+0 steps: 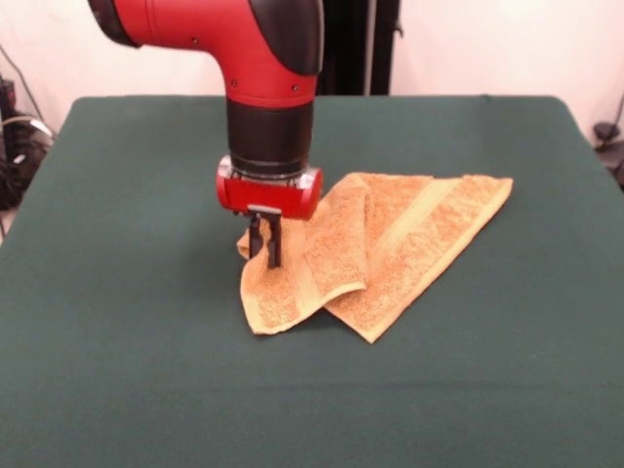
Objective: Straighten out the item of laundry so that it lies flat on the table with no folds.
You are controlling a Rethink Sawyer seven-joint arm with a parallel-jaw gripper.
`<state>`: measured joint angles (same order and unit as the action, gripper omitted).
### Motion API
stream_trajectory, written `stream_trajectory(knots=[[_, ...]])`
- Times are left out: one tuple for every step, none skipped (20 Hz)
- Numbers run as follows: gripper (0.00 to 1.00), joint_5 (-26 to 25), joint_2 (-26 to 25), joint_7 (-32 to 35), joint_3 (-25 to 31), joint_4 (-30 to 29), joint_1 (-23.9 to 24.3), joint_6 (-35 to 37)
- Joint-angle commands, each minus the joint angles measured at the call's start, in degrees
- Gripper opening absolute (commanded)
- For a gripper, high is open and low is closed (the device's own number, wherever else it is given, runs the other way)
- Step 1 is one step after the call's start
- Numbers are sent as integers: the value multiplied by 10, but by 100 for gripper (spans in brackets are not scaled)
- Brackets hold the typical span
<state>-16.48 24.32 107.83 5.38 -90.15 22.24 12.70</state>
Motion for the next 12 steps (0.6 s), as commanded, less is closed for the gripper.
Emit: stream_trajectory(knots=[[0,-17,140,46,76,-169,33,-26],[0,-15,170,35,86,-194,52,-14],[0,-20,195,25,110,-223,82,-22],[0,-25,215,21,115,-243,98,-27],[0,-29,230,15,127,-263,118,-29],[0,-35,238,14,132,-277,134,-36],[0,-41,240,12,141,-291,151,-44],[0,-45,238,15,143,-300,162,-47],[0,-50,235,18,145,-303,167,-56],[0,-55,232,22,146,-307,172,-64],[0,-63,226,27,147,-311,179,-82],[0,-68,216,28,149,-312,186,-90]])
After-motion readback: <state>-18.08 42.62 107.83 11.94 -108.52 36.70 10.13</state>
